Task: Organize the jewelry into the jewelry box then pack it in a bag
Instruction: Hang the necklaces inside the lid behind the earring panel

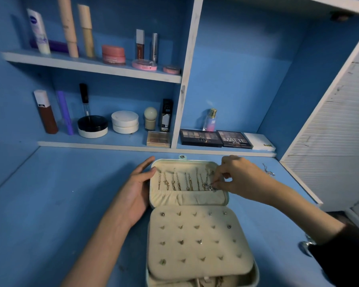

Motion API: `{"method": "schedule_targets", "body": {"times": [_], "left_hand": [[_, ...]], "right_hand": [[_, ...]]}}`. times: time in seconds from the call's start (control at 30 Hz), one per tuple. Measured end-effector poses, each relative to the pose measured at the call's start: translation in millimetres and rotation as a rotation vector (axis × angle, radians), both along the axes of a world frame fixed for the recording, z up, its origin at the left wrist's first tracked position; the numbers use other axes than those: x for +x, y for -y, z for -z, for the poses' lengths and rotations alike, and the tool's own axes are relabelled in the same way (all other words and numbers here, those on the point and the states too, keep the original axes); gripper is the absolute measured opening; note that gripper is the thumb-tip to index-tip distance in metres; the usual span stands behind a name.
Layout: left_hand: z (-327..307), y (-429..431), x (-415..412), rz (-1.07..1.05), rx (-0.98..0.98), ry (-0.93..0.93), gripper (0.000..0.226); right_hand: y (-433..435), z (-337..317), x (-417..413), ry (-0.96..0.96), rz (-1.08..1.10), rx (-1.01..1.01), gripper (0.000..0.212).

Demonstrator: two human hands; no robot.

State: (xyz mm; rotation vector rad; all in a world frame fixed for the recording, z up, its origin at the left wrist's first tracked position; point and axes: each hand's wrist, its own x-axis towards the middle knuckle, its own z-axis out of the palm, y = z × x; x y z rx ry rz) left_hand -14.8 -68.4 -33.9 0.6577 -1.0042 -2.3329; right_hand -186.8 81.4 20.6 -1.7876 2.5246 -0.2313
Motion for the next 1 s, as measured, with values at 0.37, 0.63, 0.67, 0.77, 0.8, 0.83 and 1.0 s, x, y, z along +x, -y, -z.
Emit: {"method": "schedule_targets", "body": {"times": [0.37,0.63,0.67,0.77,0.8,0.83,1.0], "left_hand": [[2,0,0,0.003,-0.012,0.004,0.042],[2,2,1,0.016,-0.021,0.006,0.043],[2,2,1,0.014,-0.020,0.005,0.043],[2,2,1,0.012,-0.017,-0.001,0.044],[2,2,0,0.010,-0.016,0.000,0.043],[2,2,0,0.009,-0.016,0.002,0.043],[3,2,-1,0.011,-0.013,0.005,0.044]], "right_hand": [[-4,8,2,0.049,0.006,-0.040,0.007],[-8,1,5,0.072,-0.016,-0.021,0.021],[-8,1,6,0.062,-0.014,-0.035,0.024],[-9,4,10,0.019,-0.005,-0.024,0.025],[-10,5,11,0.019,-0.011,-0.021,0.021],[-11,6,12,0.025,-0.019,-0.022,0.018],[-12,5,10,0.066,-0.023,0.025,0.015]]}}
